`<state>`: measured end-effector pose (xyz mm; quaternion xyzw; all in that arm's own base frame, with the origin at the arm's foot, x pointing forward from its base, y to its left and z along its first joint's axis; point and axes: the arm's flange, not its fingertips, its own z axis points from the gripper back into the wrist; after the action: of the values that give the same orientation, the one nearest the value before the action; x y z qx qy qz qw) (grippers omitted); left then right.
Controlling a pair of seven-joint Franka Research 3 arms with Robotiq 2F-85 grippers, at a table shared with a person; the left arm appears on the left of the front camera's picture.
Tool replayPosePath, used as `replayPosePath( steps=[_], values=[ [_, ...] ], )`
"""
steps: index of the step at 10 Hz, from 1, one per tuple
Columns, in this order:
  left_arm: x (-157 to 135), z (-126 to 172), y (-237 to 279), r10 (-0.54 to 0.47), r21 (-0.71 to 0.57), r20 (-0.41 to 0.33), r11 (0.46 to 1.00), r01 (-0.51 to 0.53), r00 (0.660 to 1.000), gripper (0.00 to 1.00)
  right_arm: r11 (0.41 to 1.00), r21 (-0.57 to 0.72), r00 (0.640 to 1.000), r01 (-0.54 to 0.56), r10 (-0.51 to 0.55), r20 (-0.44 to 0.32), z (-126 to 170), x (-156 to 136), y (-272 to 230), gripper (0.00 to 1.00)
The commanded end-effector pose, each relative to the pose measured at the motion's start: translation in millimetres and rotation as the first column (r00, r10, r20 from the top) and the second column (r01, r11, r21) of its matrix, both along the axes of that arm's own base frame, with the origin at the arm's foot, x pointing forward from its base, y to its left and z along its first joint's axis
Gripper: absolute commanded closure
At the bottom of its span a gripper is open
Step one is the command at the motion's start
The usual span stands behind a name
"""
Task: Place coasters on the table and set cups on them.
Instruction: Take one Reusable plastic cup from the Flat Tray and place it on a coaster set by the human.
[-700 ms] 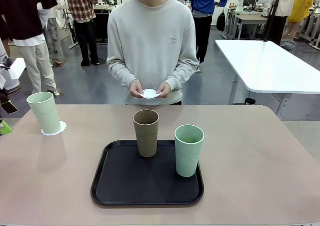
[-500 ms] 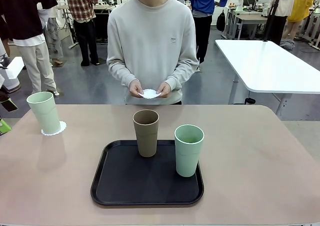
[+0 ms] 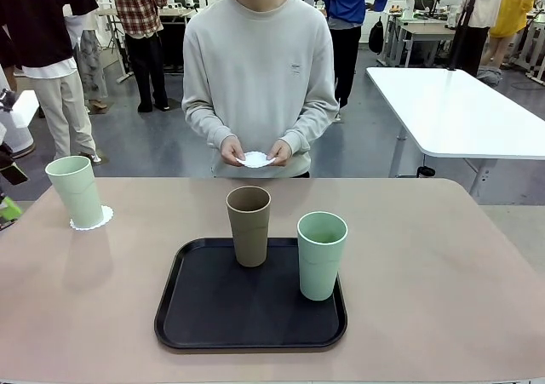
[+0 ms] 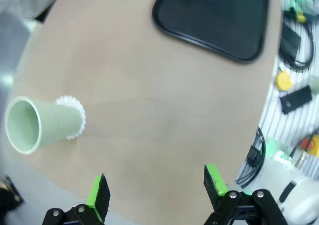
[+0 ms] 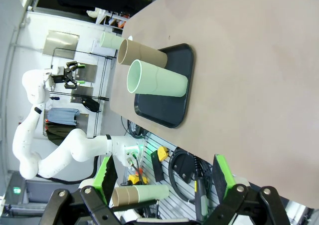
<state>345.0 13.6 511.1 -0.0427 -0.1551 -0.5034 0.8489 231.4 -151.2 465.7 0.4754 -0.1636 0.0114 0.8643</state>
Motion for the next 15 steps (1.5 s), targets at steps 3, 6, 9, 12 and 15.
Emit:
replayPosePath(
  steps=[3,6,9,12,15],
  values=[
    [13,2,-12,0.513,-0.078,-0.042,0.854,-0.515,0.857,0.00,1.000,0.006,1.000,-0.002,0.002,0.002,-1,0,-1,0.00],
    [15,-7,-9,0.513,0.022,-0.261,0.850,-0.526,0.818,0.00,1.000,0.006,1.000,-0.002,0.002,0.002,-1,0,-1,0.00],
    [12,-17,-10,0.529,-0.006,-0.214,0.840,-0.543,0.821,0.00,1.000,0.006,1.000,-0.002,0.002,0.002,-1,0,-1,0.00],
    [3,-47,41,0.258,-0.520,-0.578,0.615,-0.593,0.775,0.00,1.000,0.006,1.000,-0.002,0.002,0.002,-1,0,-1,0.00],
    [-6,-59,88,0.129,-0.648,-0.651,0.419,-0.636,0.748,0.00,1.000,0.006,1.000,-0.002,0.002,0.002,-1,0,-1,0.00]
  ],
)
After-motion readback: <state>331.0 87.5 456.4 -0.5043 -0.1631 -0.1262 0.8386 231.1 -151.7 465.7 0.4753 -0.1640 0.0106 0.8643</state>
